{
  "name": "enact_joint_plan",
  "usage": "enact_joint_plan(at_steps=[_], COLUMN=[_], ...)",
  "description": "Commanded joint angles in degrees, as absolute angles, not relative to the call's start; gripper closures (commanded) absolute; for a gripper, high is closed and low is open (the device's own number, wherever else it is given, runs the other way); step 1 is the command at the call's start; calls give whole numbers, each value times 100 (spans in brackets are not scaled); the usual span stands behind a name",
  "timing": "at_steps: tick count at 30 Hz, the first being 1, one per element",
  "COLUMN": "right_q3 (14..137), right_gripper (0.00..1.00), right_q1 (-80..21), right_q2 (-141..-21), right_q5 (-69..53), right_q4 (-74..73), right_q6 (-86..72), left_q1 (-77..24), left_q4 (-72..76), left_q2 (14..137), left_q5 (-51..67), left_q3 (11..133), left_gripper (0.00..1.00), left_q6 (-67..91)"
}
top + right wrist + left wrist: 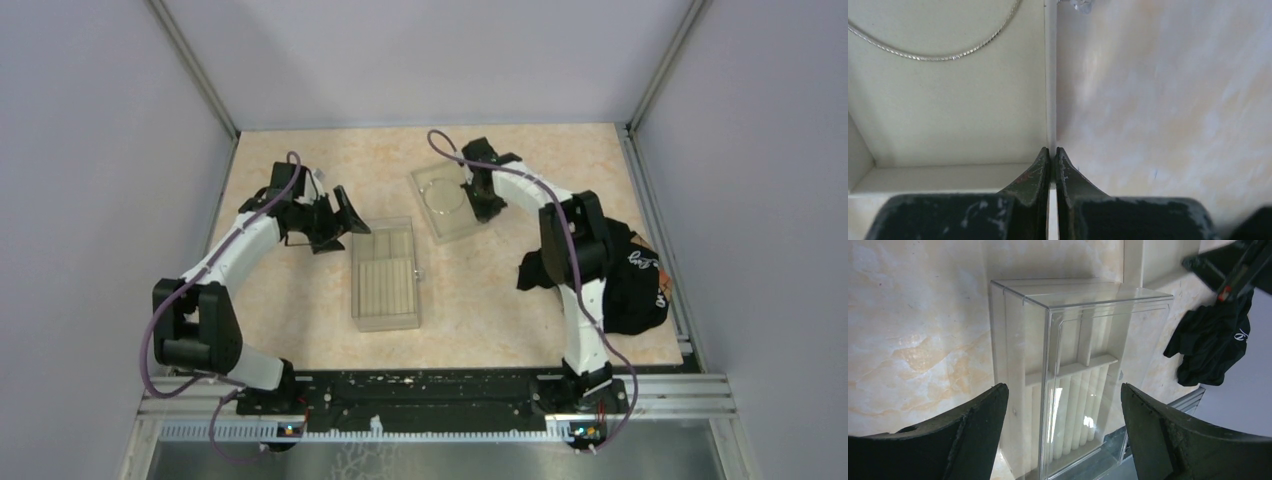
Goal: Organize the mixed jewelry
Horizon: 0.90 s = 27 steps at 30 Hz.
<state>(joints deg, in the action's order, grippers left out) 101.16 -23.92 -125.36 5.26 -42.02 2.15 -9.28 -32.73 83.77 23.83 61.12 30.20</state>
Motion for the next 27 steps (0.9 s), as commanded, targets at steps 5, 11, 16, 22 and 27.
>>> enact_joint_plan(at_steps=[5,11,16,22,27], right_q3=[6933,5525,5824,5950,5874], right_gripper=[100,17,12,39,76], right_q1=[-2395,-2568,-2566,-2566,-2560], right_q2=[-10044,-8538,-8609,-9243,-9586], right_q5=[408,59,668,669,736], right_q4=[-3983,-3063,-3134,-3043,-2675], right_q6=[-2917,-3557,-3120,-3084,-3162], left_q1=[-958,-958,-962,-961,-964], left_q4=[-2962,-2930,-2844,-2760,-2769], left_q2=[8823,8956,8910,8738,8557], left_q5=[2714,2812,2827,2791,2690], left_q3=[6263,6413,6327,6122,6002], left_gripper=[11,12,12,12,12], left_q6=[2913,2865,2912,3000,3028])
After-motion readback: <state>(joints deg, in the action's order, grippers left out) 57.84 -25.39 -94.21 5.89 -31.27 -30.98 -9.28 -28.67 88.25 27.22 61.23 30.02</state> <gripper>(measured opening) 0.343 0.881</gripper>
